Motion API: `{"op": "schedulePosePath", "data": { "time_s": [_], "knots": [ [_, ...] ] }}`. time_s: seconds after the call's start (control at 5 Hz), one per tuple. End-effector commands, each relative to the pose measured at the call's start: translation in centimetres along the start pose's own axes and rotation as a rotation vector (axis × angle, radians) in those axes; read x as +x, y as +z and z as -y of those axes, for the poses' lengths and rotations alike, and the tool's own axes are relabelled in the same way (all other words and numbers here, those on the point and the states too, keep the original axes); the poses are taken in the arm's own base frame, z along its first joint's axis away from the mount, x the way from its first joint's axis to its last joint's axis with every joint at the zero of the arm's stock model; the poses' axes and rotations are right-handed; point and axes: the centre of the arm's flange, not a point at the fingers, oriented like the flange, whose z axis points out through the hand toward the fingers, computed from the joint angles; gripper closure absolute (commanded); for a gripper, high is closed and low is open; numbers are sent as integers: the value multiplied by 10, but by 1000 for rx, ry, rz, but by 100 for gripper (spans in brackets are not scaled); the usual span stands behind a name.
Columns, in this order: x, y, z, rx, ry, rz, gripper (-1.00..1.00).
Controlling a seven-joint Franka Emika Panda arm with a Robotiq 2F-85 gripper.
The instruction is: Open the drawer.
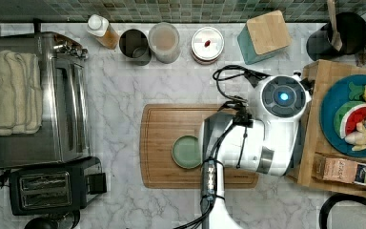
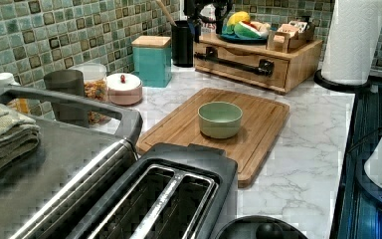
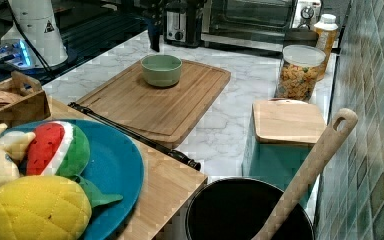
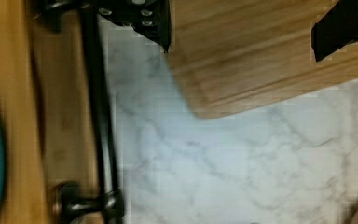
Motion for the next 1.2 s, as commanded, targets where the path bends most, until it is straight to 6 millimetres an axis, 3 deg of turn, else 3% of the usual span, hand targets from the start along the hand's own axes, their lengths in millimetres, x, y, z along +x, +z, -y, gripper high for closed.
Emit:
{"op": "schedulePosePath", "data": {
  "time_s": [0.2, 0.6, 1.2],
  "knots": [
    [19, 7, -74, -30, -117, -60, -100],
    [23, 45, -80, -16, -147, -41, -100],
    [20, 68, -86, -33, -166, -57, -100]
  ]
}}
